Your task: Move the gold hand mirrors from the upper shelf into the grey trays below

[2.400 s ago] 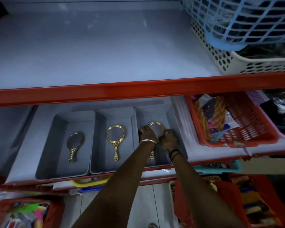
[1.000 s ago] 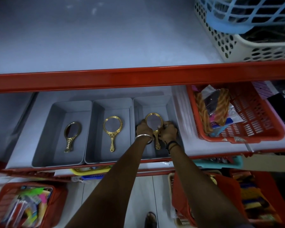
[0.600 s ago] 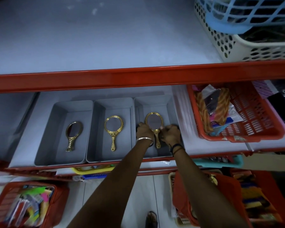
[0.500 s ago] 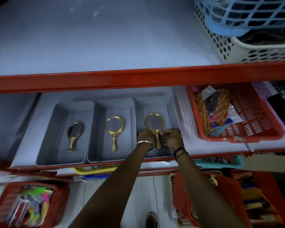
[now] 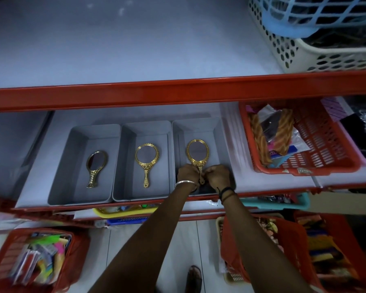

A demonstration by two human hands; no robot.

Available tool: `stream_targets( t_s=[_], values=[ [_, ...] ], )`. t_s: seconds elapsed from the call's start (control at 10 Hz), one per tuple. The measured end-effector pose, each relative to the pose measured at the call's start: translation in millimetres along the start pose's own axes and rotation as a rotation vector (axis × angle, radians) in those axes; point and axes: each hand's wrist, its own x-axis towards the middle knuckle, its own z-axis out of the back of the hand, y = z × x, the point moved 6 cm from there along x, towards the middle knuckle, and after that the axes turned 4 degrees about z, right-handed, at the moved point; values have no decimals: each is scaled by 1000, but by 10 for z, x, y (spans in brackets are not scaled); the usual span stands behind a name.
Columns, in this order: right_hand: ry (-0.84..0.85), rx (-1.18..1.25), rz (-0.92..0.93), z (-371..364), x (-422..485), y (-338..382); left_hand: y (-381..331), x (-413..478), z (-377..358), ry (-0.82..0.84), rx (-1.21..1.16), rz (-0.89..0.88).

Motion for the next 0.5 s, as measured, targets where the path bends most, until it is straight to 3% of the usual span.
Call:
stream_targets(
  t_s=[0.3,0.4,0.5],
  values=[
    [-54,-76,39,123,-91,74,-61,-195,135,-74,33,-63],
    [-151,-31,197,279,-288,286,-126,-417,255,-148,47,-246],
    [-311,92,485,527,-745,741,-139,-762,518,-317,-9,-494]
  ],
)
